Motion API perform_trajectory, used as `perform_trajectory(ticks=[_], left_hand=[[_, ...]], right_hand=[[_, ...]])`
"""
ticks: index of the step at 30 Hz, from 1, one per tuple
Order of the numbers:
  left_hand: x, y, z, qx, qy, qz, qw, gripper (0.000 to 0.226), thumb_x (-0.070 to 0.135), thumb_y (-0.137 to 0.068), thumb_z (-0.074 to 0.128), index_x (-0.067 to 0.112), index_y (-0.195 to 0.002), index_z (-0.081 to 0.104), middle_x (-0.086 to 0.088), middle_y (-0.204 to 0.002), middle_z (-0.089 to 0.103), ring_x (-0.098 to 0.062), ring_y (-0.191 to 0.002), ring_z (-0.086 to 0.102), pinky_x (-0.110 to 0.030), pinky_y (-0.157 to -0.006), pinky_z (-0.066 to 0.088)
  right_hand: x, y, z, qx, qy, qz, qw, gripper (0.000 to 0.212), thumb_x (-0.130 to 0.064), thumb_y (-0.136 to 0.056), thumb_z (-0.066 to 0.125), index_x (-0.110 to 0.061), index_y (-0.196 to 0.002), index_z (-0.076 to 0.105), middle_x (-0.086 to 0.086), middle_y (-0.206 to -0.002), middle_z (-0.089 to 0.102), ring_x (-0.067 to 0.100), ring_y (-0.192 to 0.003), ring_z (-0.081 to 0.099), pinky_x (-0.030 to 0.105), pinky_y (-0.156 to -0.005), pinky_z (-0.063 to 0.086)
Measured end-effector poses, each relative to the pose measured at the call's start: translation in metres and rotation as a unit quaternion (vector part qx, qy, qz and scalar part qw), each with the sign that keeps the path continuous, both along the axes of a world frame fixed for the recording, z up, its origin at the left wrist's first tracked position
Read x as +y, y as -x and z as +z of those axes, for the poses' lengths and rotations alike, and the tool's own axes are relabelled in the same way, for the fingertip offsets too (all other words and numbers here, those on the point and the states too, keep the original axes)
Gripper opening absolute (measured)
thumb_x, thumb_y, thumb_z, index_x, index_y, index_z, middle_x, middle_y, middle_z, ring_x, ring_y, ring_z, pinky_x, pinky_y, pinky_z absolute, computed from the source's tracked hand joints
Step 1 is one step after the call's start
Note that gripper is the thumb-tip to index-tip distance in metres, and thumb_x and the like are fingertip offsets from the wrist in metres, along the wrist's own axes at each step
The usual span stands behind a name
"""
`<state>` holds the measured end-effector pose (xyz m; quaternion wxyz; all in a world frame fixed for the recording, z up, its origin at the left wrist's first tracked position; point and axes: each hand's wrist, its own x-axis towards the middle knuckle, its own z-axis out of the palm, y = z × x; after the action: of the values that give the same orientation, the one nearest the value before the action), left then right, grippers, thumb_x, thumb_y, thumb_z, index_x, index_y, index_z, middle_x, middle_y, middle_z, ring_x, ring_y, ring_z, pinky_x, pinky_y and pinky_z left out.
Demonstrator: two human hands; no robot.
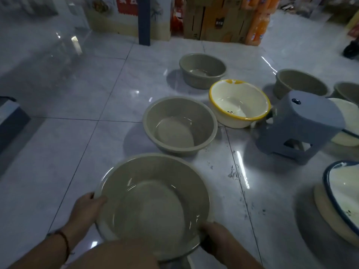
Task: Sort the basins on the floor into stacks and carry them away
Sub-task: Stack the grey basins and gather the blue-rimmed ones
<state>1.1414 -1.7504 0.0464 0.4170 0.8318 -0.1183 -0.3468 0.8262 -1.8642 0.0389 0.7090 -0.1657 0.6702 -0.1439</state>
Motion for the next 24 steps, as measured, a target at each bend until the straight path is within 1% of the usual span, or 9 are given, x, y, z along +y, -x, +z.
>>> perform_trajectory(ticks=[2,5,8,11,13,16,19,21,24], left_hand=[[-0.005,-0.008,0.022,-0.023,0.009,0.006,1.000,0.005,0.012,-0.081,0.067,0.008,-0.078,0.070,-0.016,-0.082,0.071,-0.031,-0.071,0.066,-0.040,-0.067,0.052],[-0.014,-0.015,0.061,-0.066,0.037,0.007,0.997,0.016,0.020,-0.072,0.067,0.008,-0.082,0.072,-0.014,-0.082,0.072,-0.029,-0.072,0.067,-0.045,-0.073,0.055],[-0.028,-0.015,0.108,-0.102,0.072,-0.012,0.992,0.008,0.020,-0.073,0.066,0.015,-0.078,0.070,-0.009,-0.082,0.072,-0.028,-0.077,0.068,-0.037,-0.071,0.053],[-0.056,-0.018,0.149,-0.120,0.081,-0.045,0.988,0.011,0.023,-0.074,0.066,0.015,-0.081,0.068,-0.014,-0.089,0.072,-0.033,-0.084,0.069,-0.047,-0.075,0.057],[-0.085,-0.024,0.161,-0.123,0.070,-0.076,0.987,0.008,0.021,-0.084,0.067,0.014,-0.089,0.066,-0.015,-0.094,0.071,-0.034,-0.084,0.069,-0.048,-0.075,0.059],[-0.141,-0.038,0.152,-0.122,0.042,-0.118,0.985,0.013,0.029,-0.087,0.069,0.017,-0.090,0.065,-0.010,-0.089,0.069,-0.025,-0.070,0.062,-0.032,-0.066,0.054],[-0.207,-0.055,0.115,-0.114,0.022,-0.128,0.985,0.020,0.033,-0.089,0.069,0.014,-0.094,0.066,-0.012,-0.089,0.067,-0.023,-0.068,0.059,-0.030,-0.064,0.053],[-0.248,-0.066,0.077,-0.111,0.004,-0.133,0.985,0.028,0.035,-0.089,0.069,0.010,-0.101,0.067,-0.011,-0.089,0.066,-0.022,-0.068,0.058,-0.029,-0.063,0.052],[-0.296,-0.077,0.020,-0.108,-0.024,-0.144,0.983,0.029,0.036,-0.090,0.067,0.009,-0.100,0.066,-0.012,-0.092,0.063,-0.023,-0.074,0.057,-0.029,-0.065,0.048]], right_hand=[[0.006,-0.003,0.011,-0.031,-0.022,0.011,0.999,0.008,0.011,-0.082,0.058,0.007,-0.088,0.061,0.019,-0.074,0.062,0.028,-0.057,0.059,0.028,-0.047,0.053],[0.004,-0.010,0.031,-0.057,-0.010,0.005,0.998,0.010,0.010,-0.084,0.055,0.005,-0.081,0.063,0.016,-0.064,0.064,0.025,-0.052,0.061,0.023,-0.041,0.051],[-0.017,-0.018,0.063,-0.068,0.036,0.014,0.997,0.011,0.008,-0.087,0.051,0.000,-0.088,0.059,0.014,-0.073,0.062,0.023,-0.064,0.057,0.021,-0.040,0.051],[-0.062,-0.020,0.100,-0.083,0.075,0.013,0.994,0.012,0.005,-0.089,0.051,-0.003,-0.095,0.057,0.012,-0.078,0.060,0.020,-0.067,0.056,0.021,-0.041,0.052],[-0.101,-0.021,0.120,-0.081,0.108,0.021,0.991,0.011,0.003,-0.089,0.054,-0.003,-0.099,0.056,0.012,-0.079,0.058,0.020,-0.068,0.056,0.025,-0.050,0.055],[-0.167,-0.027,0.135,-0.057,0.158,0.037,0.985,0.007,0.000,-0.090,0.057,-0.003,-0.095,0.054,0.013,-0.089,0.057,0.021,-0.075,0.056,0.031,-0.072,0.053],[-0.239,-0.040,0.125,-0.033,0.199,0.052,0.978,0.023,-0.003,-0.090,0.060,-0.009,-0.111,0.053,0.008,-0.095,0.057,0.023,-0.088,0.058,0.034,-0.080,0.053],[-0.283,-0.052,0.102,-0.011,0.218,0.075,0.973,0.026,-0.007,-0.091,0.060,-0.015,-0.114,0.050,0.004,-0.096,0.055,0.023,-0.098,0.055,0.036,-0.089,0.050],[-0.331,-0.067,0.055,0.054,0.243,0.132,0.959,0.036,-0.015,-0.093,0.060,-0.018,-0.128,0.050,0.004,-0.122,0.054,0.021,-0.108,0.049,0.037,-0.101,0.041]])
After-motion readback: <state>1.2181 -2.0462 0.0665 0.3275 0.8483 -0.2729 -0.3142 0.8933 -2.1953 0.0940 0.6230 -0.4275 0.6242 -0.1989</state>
